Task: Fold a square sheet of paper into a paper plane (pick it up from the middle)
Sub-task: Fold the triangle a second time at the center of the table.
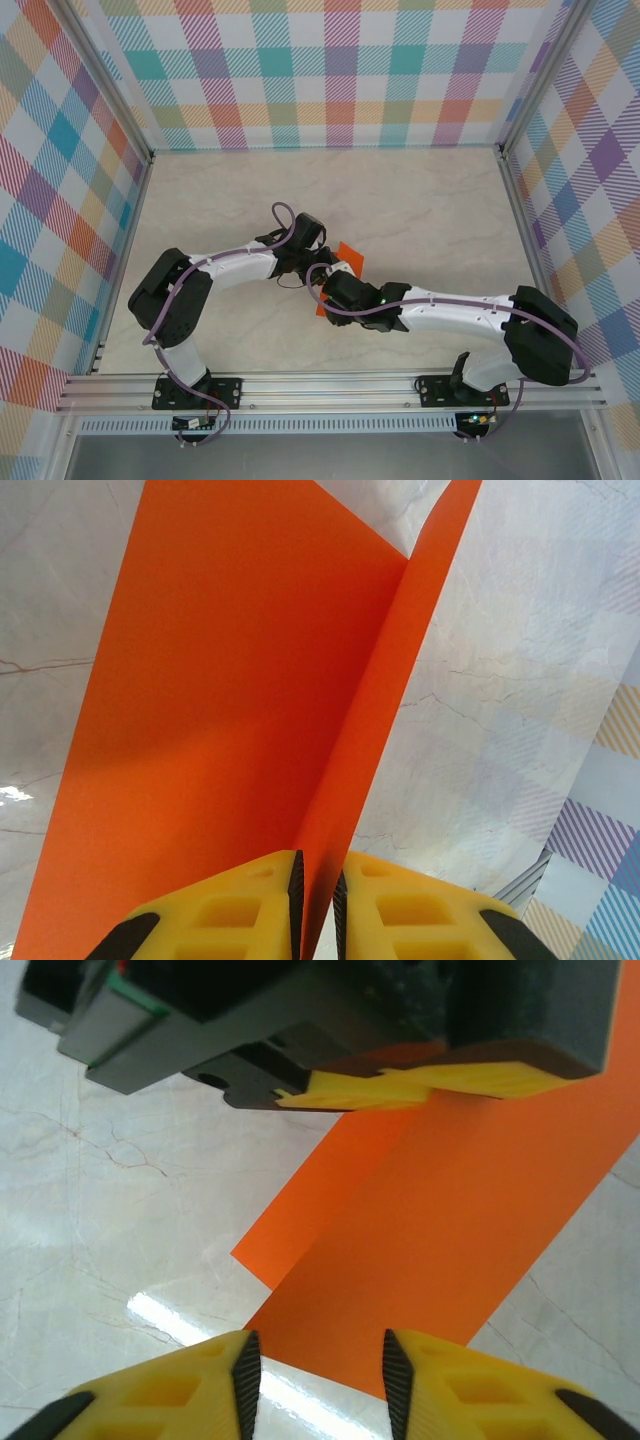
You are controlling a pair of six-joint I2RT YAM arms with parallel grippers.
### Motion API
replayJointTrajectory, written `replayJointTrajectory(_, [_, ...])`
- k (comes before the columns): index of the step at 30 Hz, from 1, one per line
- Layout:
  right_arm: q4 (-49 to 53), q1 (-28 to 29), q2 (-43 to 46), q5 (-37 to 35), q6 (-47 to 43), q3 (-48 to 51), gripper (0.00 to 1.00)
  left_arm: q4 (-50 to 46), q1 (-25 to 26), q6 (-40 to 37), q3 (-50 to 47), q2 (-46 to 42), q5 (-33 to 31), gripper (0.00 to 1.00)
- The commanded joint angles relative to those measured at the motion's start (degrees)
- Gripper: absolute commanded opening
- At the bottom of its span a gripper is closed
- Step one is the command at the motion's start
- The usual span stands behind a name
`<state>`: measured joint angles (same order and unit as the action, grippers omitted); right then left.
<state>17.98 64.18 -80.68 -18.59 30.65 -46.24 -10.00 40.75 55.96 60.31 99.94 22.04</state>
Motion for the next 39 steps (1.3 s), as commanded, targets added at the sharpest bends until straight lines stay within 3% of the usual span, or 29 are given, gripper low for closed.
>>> replayJointTrajectory(1, [-3.5, 0.2, 2.0, 4.3, -0.4, 0.6, 0.51, -0.8, 0.5, 0.1, 0.7, 0.2, 0.7, 0.18])
replayJointTrajectory(6, [-5.7, 0.2, 2.5, 6.9, -0.5, 1.2, 0.69, -0.6, 0.5, 0.2, 0.8, 0.2, 0.8, 0.18])
replayJointTrajectory(14, [-1.3, 0.2, -2.6, -2.1, 2.0, -1.1, 0.68, -0.4, 0.6, 0.5, 0.9, 0.0, 1.1, 0.17])
replayJointTrajectory(26, [0.2, 0.2, 0.3, -4.7, 2.6, -0.3, 0.46, -1.1, 0.5, 0.3, 1.0, -0.1, 1.0, 0.17])
replayJointTrajectory(39, [-1.0, -0.9, 1.3, 2.1, 1.3, 0.1, 0.21, -3.6, 0.5, -0.3, 1.4, -0.2, -1.1, 0.17])
